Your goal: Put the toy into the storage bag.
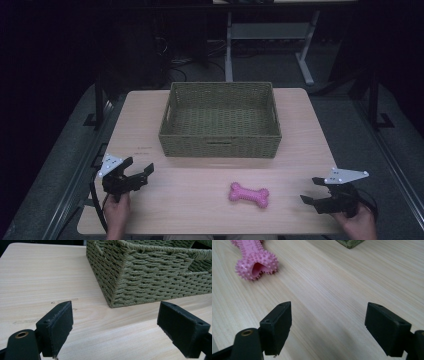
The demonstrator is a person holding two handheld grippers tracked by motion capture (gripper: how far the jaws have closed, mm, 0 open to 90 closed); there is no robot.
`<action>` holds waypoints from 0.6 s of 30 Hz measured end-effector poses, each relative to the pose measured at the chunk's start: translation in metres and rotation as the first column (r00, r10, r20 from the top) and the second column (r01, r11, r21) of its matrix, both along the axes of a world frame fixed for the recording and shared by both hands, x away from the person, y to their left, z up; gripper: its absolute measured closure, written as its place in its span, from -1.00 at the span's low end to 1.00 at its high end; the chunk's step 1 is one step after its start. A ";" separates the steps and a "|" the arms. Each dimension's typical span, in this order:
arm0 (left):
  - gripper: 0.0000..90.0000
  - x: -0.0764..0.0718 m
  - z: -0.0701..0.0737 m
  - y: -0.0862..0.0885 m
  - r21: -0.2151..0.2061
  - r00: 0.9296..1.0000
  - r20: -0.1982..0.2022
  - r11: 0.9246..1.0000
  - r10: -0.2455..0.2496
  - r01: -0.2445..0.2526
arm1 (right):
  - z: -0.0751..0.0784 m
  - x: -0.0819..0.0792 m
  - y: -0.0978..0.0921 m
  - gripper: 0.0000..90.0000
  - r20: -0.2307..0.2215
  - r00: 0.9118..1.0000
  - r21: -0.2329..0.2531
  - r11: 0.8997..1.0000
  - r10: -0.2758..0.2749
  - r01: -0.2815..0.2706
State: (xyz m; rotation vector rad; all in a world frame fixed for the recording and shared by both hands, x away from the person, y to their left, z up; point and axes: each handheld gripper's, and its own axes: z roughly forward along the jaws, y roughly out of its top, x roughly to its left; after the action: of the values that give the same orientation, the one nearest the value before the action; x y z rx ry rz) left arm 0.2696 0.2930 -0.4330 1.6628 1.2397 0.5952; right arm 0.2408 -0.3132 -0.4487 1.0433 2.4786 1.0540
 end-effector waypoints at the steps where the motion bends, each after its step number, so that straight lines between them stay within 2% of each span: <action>1: -0.71 0.000 0.000 0.000 0.000 1.000 -0.001 1.000 -0.001 0.001 | 0.000 0.000 0.001 -0.53 0.003 1.000 -0.003 1.000 0.005 -0.005; 9: -0.71 -0.002 0.001 0.002 -0.006 1.000 0.004 1.000 0.000 0.000 | 0.002 0.002 0.009 -0.54 -0.008 0.999 -0.013 0.999 0.031 -0.031; 13: -0.71 -0.003 0.002 0.003 -0.001 1.000 0.012 1.000 -0.004 0.004 | 0.005 0.001 0.013 -0.54 -0.008 0.999 -0.036 0.998 0.049 -0.049; 18: -0.71 -0.003 0.002 0.003 -0.001 1.000 0.012 1.000 -0.004 0.004 | 0.011 -0.001 0.016 -0.54 -0.013 0.998 -0.031 0.997 0.066 -0.066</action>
State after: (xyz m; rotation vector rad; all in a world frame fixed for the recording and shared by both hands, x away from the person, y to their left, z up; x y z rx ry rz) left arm 0.2666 0.2960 -0.4312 1.6580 1.2273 0.6013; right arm 0.2403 -0.2974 -0.4380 0.9678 2.5470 1.0268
